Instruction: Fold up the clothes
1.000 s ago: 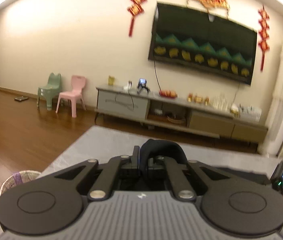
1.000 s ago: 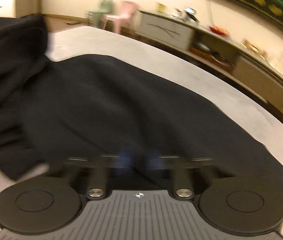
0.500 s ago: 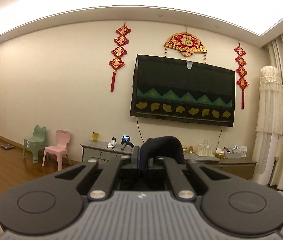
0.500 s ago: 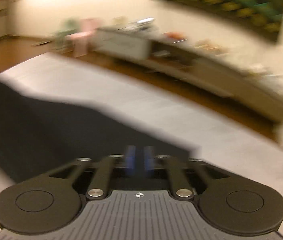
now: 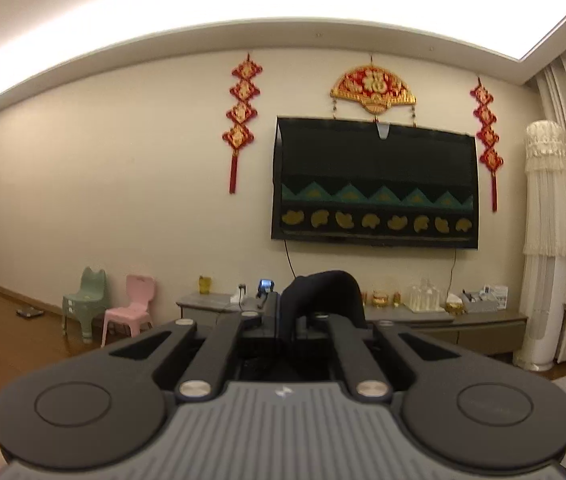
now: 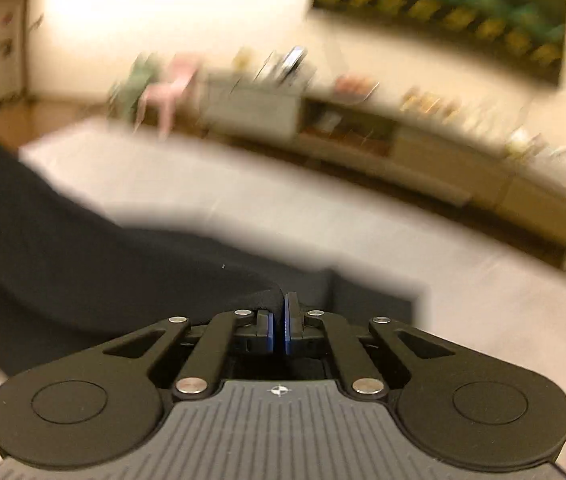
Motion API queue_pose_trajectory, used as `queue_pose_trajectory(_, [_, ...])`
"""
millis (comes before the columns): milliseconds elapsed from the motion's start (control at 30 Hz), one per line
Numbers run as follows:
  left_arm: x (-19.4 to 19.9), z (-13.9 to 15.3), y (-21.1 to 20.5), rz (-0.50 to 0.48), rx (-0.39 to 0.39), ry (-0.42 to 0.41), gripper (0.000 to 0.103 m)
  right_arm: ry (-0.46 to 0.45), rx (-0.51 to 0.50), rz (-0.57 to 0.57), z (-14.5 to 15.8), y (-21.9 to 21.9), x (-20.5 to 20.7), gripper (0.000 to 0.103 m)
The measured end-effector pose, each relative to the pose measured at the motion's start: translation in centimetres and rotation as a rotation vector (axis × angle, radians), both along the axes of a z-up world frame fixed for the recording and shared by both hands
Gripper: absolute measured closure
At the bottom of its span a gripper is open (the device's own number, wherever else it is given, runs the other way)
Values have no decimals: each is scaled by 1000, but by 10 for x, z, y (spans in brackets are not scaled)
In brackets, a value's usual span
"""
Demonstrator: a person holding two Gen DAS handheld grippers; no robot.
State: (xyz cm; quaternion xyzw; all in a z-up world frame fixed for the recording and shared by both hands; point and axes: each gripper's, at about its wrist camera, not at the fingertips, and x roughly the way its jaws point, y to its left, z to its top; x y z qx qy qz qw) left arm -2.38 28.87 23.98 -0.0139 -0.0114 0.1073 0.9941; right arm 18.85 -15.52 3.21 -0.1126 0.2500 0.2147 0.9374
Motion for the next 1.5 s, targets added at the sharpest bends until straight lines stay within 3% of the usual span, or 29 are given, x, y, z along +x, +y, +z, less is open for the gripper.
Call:
queue_pose_trajectory(100, [11,4,5,19,-6,7,100,-168,52,-125,69,-43,-7,101])
queue_pose_trajectory(233, [67,5,18,50,-49,74,100,-198,15,-322,114,-93,42,100])
queue_pose_trajectory(333, [162,-33,7,49,-96,241,100,-111,-76,-463,102,-103,98,99])
queue_pose_trajectory(367, [196,-57,2,44,-76,341,99,-80,-113,-511,90,-102,116,98])
queue_pose_trajectory(400, [229,-82,-3,41,-58,443,98,-32,-149,-543,75,-100,125,91])
queue_pose_trajectory(433, [249,-111,-5,60,-66,558,95,45,-165,-561,57,-101,134,72])
queue_pose_trajectory(467, [267,-138,-7,76,-76,666,95,99,-153,-566,39,-98,146,60])
queue_pose_trajectory(533, [257,-170,-7,60,-134,712,92,109,-54,-547,20,-95,129,35])
queue_pose_trajectory(600, [222,-181,-5,44,-202,653,79,150,42,-464,-1,-91,91,24])
queue_pose_trajectory(633, [202,-186,-1,57,-245,623,62,181,83,-418,-12,-89,71,20])
queue_pose_trajectory(667, [183,-191,6,82,-298,598,52,215,119,-373,-23,-86,51,17])
queue_pose_trajectory(733, [164,-203,23,107,-417,591,48,302,138,-308,-51,-77,16,16])
queue_pose_trajectory(833, [148,-224,47,120,-598,607,43,345,83,-276,-74,-61,13,16])
queue_pose_trajectory(933, [152,-234,48,88,-629,636,33,315,3,-254,-79,-47,10,11])
queue_pose_trajectory(967, [157,-239,44,70,-605,663,30,296,-6,-257,-80,-43,9,10])
queue_pose_trajectory(1067, [173,-253,35,66,-561,725,30,292,5,-240,-82,-44,10,18])
queue_pose_trajectory(1100, [178,-258,33,71,-550,743,30,294,4,-221,-82,-41,11,33])
queue_pose_trajectory(1133, [183,-263,31,76,-541,760,30,296,3,-195,-80,-39,6,57])
queue_pose_trajectory(1167, [184,-264,32,78,-545,758,30,297,-4,-183,-79,-35,3,69])
queue_pose_trajectory(1200, [185,-265,32,79,-548,757,30,295,-13,-172,-77,-32,-2,89])
queue_pose_trajectory(1233, [186,-266,33,81,-552,756,30,280,-25,-168,-72,-33,-10,99])
queue_pose_trajectory(1333, [187,-268,38,108,-579,755,30,226,-55,-163,-53,-38,-36,100])
queue_pose_trajectory(1367, [186,-269,42,114,-593,757,30,161,-23,-210,-35,-49,-43,100])
queue_pose_trajectory(1433, [183,-270,46,117,-626,761,30,16,78,-362,4,-86,-56,100])
queue_pose_trajectory(1500, [183,-272,48,115,-646,767,30,-119,109,-555,31,-125,-76,100])
